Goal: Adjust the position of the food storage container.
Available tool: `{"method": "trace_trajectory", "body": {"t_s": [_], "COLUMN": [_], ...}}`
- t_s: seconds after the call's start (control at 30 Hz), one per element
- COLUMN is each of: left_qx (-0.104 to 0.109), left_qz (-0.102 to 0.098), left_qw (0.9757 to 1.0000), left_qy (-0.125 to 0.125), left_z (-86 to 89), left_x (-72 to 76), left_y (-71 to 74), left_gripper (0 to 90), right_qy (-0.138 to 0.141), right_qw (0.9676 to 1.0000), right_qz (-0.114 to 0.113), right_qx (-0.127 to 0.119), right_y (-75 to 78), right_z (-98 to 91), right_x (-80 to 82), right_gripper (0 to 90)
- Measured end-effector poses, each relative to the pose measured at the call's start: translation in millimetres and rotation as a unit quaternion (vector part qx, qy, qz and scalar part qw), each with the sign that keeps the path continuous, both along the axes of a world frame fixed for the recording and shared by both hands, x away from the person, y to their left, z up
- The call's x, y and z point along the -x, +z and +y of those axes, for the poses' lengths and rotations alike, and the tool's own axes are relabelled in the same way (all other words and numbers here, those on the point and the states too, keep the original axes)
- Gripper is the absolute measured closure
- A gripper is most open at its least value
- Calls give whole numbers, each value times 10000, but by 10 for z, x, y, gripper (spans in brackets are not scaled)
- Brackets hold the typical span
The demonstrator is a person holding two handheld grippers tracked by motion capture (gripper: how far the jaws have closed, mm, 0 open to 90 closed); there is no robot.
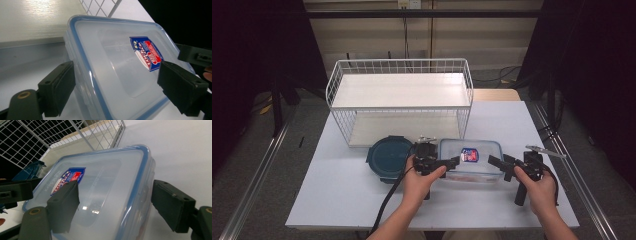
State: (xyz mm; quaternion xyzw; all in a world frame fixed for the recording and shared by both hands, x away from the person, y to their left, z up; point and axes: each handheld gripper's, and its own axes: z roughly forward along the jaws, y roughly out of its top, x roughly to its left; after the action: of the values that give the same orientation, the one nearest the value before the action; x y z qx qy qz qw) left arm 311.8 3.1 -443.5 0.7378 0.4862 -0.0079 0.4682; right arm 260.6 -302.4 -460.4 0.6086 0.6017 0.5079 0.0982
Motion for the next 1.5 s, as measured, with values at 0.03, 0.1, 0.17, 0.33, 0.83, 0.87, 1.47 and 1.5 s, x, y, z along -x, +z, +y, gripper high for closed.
{"method": "trace_trajectory", "body": {"t_s": [0.03,0.1,0.17,0.33,0.83,0.87,1.47,1.5], "left_qx": [18,45,99,167,683,743,1008,961], "left_qz": [10,68,330,324,280,268,471,474], "left_qw": [10000,10000,9994,9992,9960,9954,9919,9926], "left_qy": [10,44,-47,-165,511,541,614,568], "left_z": [2,0,-17,-107,-148,-147,-212,-201], "left_x": [1,4,2,39,95,97,97,95], "left_y": [1,0,-19,-72,-221,-234,-279,-277], "left_gripper": [153,166,181,222,228,239,197,201], "right_qy": [-3,7,15,-186,-325,-367,-473,-473], "right_qw": [10000,10000,10000,9998,9984,9977,9954,9953], "right_qz": [-17,42,53,13,161,209,343,345], "right_qx": [-28,-61,-58,53,-442,-527,-764,-768], "right_y": [-6,-10,-15,-12,-109,-115,-155,-153], "right_z": [-2,-15,-23,-132,-198,-199,-205,-205], "right_x": [-2,2,3,48,54,60,68,69], "right_gripper": [222,223,218,241,249,246,222,221]}}
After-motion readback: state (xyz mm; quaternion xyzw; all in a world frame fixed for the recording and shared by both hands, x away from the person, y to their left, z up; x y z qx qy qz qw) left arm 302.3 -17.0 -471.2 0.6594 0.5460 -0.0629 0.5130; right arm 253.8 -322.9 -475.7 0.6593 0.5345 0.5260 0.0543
